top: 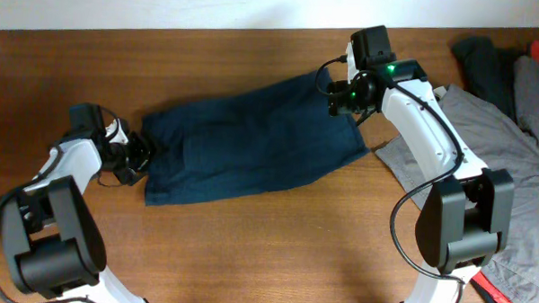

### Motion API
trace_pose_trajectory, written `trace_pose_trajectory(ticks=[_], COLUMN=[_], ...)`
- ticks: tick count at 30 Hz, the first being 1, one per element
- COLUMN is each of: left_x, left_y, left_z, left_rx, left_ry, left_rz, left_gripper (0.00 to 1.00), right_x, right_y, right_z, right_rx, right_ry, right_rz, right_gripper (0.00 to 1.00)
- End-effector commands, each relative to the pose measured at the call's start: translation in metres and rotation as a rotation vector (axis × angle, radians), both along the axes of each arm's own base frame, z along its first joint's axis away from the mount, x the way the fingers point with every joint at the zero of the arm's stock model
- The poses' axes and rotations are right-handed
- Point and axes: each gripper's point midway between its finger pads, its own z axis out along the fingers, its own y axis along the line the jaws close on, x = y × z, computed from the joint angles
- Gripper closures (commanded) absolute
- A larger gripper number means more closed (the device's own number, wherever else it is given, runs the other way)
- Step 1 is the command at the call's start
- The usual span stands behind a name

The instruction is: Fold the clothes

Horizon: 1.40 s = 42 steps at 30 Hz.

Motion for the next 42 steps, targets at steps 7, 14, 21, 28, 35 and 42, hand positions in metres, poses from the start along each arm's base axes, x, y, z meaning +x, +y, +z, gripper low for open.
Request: trace_pose_trajectory(ticks=[7, 14, 21, 28, 35, 42], left_x=[-0.010, 0.011, 0.029, 0.039, 0.028, 0.020], left_y=[0.003, 0.036, 0.021, 0.030, 0.028, 0.035], left_z=[-0.033, -0.014, 0.027, 0.107, 0.172, 0.190], left_rx=[0.001, 0.025, -0.174, -0.055, 0.016, 0.023], left_ry=[0.065, -0.012, -0.173, -0.378, -0.512, -0.548], left_rz=[0.007, 0.048, -0.016, -0.055, -0.068, -0.053], left_gripper=[0.91, 1.00, 1.00, 1.00, 1.00, 1.00], right_x=[0.000, 0.005, -0.011, -0.029, -0.043, -0.062], right_y=[-0.001, 0.001, 0.068, 0.125, 0.216, 0.276], right_z=[-0.003, -0.001, 0.009, 0.001, -0.012, -0.040], right_rx=[0.003, 0.006, 0.280, 0.328, 0.350, 0.387], right_ry=[0.006, -0.017, -0.016, 0.003, -0.071, -0.066], right_rz=[0.007, 0.023, 0.377, 0.526, 0.702, 0.760], right_gripper=[0.20, 0.18, 0.87, 0.96, 0.96, 0.96])
